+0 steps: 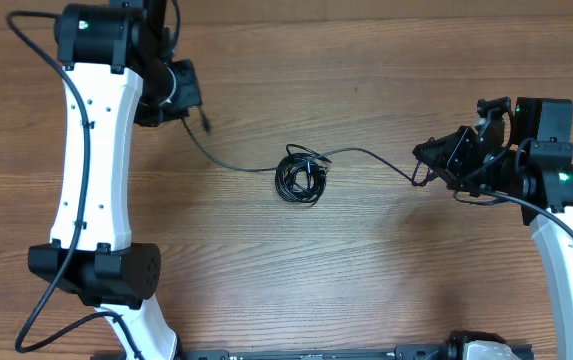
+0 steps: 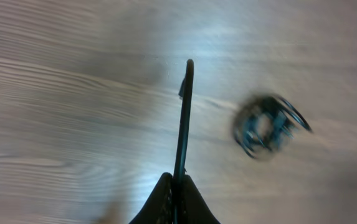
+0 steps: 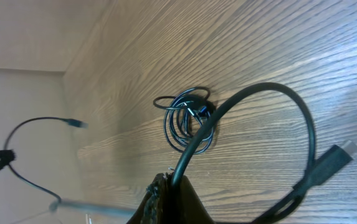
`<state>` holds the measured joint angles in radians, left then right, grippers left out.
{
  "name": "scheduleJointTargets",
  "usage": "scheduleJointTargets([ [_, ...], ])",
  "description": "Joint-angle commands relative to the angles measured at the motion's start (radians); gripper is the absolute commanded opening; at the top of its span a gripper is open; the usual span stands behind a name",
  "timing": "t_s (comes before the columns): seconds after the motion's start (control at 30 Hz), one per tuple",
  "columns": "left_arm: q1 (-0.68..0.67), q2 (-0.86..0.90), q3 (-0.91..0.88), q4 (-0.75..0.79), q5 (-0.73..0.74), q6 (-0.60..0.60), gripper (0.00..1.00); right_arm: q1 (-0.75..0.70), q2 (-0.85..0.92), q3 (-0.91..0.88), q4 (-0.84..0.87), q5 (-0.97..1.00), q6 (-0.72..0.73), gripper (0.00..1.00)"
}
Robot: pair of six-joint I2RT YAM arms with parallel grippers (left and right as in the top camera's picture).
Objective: Untangle cables
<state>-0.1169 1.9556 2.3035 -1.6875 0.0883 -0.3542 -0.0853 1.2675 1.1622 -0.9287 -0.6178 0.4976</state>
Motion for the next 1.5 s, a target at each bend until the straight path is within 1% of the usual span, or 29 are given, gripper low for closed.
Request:
scheduleJointTargets([
  [0.0, -0.001, -0.014, -0.045, -0.002, 0.120, 0.067, 0.04, -0.006, -0.014, 0.024, 0.003, -0.058, 0.003, 0.04],
  [0.1, -0.001, -0.014, -0.084, -0.002, -0.052, 0.035, 0.04, -0.006, -0.014, 0.024, 0.006, -0.145, 0.002, 0.04],
  [0.17, -0.001, -0.014, -0.114, -0.002, -0.116, 0.010, 0.06, -0.006, -0.014, 0.024, 0.014, -0.220, 0.002, 0.04],
  [0.23, 0.001, -0.014, -0.154, -0.002, -0.209, -0.040, 0.07, -0.006, -0.014, 0.024, 0.021, -0.299, -0.002, 0.04],
  [0.27, 0.001, -0.014, -0.162, -0.002, -0.229, -0.051, 0.08, -0.006, -0.014, 0.024, 0.022, -0.317, -0.002, 0.04],
  [0.3, 0.001, -0.014, -0.182, -0.002, -0.257, -0.068, 0.18, -0.006, -0.014, 0.024, 0.023, -0.359, -0.010, 0.04],
  [0.33, 0.000, -0.014, -0.198, 0.000, -0.255, -0.069, 0.35, -0.005, -0.014, 0.024, 0.024, -0.384, -0.026, 0.04],
  [0.4, 0.000, -0.014, -0.216, 0.002, -0.240, -0.068, 0.46, 0.002, -0.014, 0.024, 0.026, -0.385, -0.037, 0.04],
  [0.43, 0.000, -0.014, -0.220, 0.005, -0.226, -0.067, 0.46, 0.008, -0.014, 0.024, 0.026, -0.378, -0.035, 0.04],
  [0.53, 0.001, -0.014, -0.220, 0.023, -0.129, -0.039, 0.49, 0.033, -0.014, 0.024, 0.037, -0.378, -0.035, 0.04],
  [0.63, 0.001, -0.014, -0.220, 0.050, 0.179, 0.139, 0.50, 0.085, -0.014, 0.024, 0.052, -0.378, -0.035, 0.04],
  [0.67, 0.001, -0.014, -0.219, 0.051, 0.366, 0.229, 0.53, 0.115, -0.014, 0.024, 0.068, -0.378, -0.034, 0.04],
  [0.7, 0.001, -0.014, -0.220, 0.049, 0.464, 0.279, 0.54, 0.132, -0.014, 0.024, 0.082, -0.378, -0.026, 0.04],
  [0.73, 0.001, -0.014, -0.220, 0.039, 0.612, 0.365, 0.55, 0.153, -0.014, 0.024, 0.101, -0.378, -0.008, 0.04],
  [0.8, -0.005, -0.014, -0.220, -0.003, 0.875, 0.532, 0.64, 0.182, -0.014, 0.024, 0.147, -0.378, 0.030, 0.04],
  [0.83, -0.008, -0.014, -0.220, -0.003, 0.914, 0.550, 0.66, 0.188, -0.014, 0.024, 0.160, -0.379, 0.034, 0.04],
  [0.87, -0.016, -0.014, -0.220, -0.002, 0.942, 0.553, 0.70, 0.197, -0.014, 0.024, 0.180, -0.378, 0.049, 0.04],
  [0.93, -0.030, -0.014, -0.220, -0.002, 0.957, 0.552, 0.72, 0.203, -0.014, 0.024, 0.198, -0.379, 0.056, 0.04],
  [1.0, -0.054, -0.014, -0.220, -0.002, 0.960, 0.535, 0.80, 0.203, -0.014, 0.024, 0.215, -0.370, 0.056, 0.04],
  [1.03, -0.063, -0.014, -0.220, -0.003, 0.961, 0.509, 0.80, 0.203, -0.014, 0.024, 0.222, -0.355, 0.056, 0.04],
  [1.07, -0.080, -0.014, -0.220, -0.002, 0.962, 0.440, 0.80, 0.203, -0.014, 0.024, 0.235, -0.309, 0.056, 0.04],
  [1.17, -0.112, -0.014, -0.220, -0.002, 0.958, 0.336, 0.79, 0.203, -0.014, 0.024, 0.278, -0.204, 0.056, 0.04],
  [1.27, -0.118, -0.014, -0.220, -0.002, 0.956, 0.303, 0.78, 0.203, -0.014, 0.024, 0.323, -0.068, 0.056, 0.04],
  [1.37, -0.120, -0.014, -0.220, -0.002, 0.956, 0.248, 0.75, 0.203, -0.014, 0.024, 0.362, -0.049, 0.056, 0.04],
  [1.43, -0.125, -0.014, -0.220, -0.002, 0.955, 0.189, 0.72, 0.203, -0.014, 0.024, 0.406, -0.047, 0.056, 0.04],
  [1.47, -0.127, -0.014, -0.220, -0.002, 0.955, 0.154, 0.72, 0.203, -0.013, 0.024, 0.428, -0.043, 0.056, 0.04],
])
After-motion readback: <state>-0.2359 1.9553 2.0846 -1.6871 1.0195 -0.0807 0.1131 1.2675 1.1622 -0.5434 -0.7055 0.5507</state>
